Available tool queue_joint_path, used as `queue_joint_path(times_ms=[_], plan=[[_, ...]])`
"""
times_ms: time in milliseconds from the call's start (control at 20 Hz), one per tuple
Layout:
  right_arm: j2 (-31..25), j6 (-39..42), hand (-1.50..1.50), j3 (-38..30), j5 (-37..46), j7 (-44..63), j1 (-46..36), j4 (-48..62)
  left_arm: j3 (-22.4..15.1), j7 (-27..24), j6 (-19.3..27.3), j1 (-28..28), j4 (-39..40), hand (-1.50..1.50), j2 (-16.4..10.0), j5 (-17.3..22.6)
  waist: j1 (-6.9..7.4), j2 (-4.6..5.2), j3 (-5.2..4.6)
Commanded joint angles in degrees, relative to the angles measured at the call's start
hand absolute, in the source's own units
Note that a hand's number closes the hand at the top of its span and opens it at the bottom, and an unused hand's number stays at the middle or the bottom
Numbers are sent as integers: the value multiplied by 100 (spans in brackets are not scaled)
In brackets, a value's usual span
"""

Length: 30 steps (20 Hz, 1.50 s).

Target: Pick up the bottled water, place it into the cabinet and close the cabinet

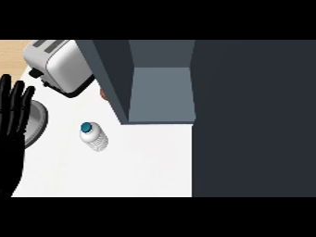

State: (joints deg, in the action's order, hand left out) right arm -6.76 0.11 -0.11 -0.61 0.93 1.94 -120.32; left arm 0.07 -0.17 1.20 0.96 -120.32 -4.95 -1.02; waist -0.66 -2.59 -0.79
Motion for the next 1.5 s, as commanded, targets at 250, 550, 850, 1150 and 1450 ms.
queue_joint_path(times_ms=[250,550,850,1150,1450], plan=[[137,159,-150,44,-326,87,879,-1084,944,19,-659,-1467,1394,-150,-613,1116,-28,259,78],[-60,1112,-150,1015,-1111,496,1818,-1677,995,1552,-455,-1156,868,-150,-480,1970,-2,231,81],[-141,1388,-150,1125,-1272,567,2779,-2628,946,1283,-561,-381,628,-150,-406,1765,0,239,80],[-85,1281,-150,1217,-1114,577,2925,-2775,877,1231,-734,338,601,-150,-421,1467,19,242,76],[-231,1566,-150,1487,-926,-3,3801,-3037,1092,1192,-699,-36,1290,-150,-472,1500,-63,238,76]])
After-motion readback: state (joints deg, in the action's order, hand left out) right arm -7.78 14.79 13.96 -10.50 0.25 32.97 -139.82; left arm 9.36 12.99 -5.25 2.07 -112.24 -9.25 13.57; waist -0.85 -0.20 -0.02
